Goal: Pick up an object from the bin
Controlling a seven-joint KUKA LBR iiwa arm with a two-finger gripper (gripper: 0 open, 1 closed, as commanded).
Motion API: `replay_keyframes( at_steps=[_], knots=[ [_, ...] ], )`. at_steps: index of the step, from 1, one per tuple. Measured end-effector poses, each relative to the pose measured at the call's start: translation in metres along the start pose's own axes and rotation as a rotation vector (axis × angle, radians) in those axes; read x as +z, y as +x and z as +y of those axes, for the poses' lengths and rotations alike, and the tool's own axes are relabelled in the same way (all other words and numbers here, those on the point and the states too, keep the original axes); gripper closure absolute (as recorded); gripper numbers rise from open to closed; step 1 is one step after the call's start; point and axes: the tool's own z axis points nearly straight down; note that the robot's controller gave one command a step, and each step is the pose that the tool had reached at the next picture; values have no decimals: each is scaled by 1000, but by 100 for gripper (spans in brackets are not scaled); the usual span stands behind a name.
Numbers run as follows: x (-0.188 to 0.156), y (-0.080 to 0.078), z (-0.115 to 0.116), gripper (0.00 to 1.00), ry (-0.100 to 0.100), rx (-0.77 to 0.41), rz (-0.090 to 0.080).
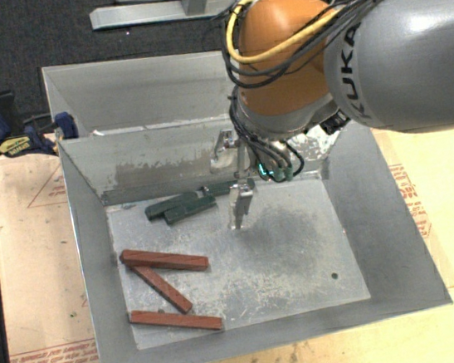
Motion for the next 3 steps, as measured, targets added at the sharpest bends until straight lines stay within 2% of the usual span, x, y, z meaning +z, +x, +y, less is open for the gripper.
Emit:
replay_keyframes(
  at_steps=[1,2,3],
  knots=[
    [-5,-1,-1,0,-1,2,-8],
    [58,-16,4,0,-2,15,-14],
    [93,-24,6,0,0,-9,-3]
  ],
)
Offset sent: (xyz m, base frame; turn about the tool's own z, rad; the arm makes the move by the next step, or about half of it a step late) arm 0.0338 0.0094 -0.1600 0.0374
